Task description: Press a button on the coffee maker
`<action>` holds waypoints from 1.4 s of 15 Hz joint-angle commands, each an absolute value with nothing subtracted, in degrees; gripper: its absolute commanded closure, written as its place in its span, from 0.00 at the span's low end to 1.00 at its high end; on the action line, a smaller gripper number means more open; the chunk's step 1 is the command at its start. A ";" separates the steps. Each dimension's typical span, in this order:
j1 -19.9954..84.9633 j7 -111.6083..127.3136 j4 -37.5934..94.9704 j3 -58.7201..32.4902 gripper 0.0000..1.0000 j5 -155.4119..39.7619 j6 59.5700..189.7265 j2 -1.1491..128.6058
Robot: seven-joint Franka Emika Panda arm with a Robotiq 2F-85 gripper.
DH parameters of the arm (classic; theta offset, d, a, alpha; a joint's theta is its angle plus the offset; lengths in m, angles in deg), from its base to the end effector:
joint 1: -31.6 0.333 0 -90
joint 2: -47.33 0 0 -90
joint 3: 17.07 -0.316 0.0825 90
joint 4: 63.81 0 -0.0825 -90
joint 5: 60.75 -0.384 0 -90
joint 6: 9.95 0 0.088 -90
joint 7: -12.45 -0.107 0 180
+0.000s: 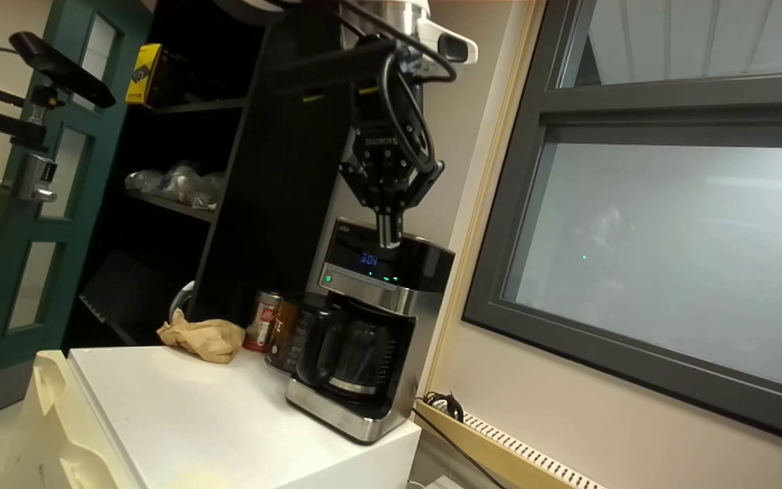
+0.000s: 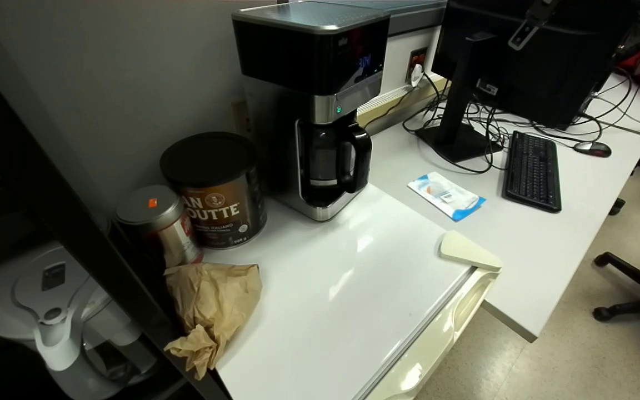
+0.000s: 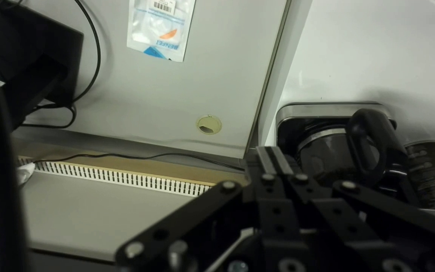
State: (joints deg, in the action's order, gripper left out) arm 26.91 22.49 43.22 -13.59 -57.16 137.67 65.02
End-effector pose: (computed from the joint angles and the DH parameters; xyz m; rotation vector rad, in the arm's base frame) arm 0.6538 -0.0897 0.3941 2.9600 0.1264 0.5782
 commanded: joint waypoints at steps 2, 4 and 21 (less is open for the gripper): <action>27.47 21.48 33.60 -14.87 1.00 -57.35 138.74 73.57; 27.74 21.50 30.48 -15.39 1.00 -57.29 138.54 76.38; 28.52 24.15 7.03 -19.39 1.00 -57.50 137.40 95.07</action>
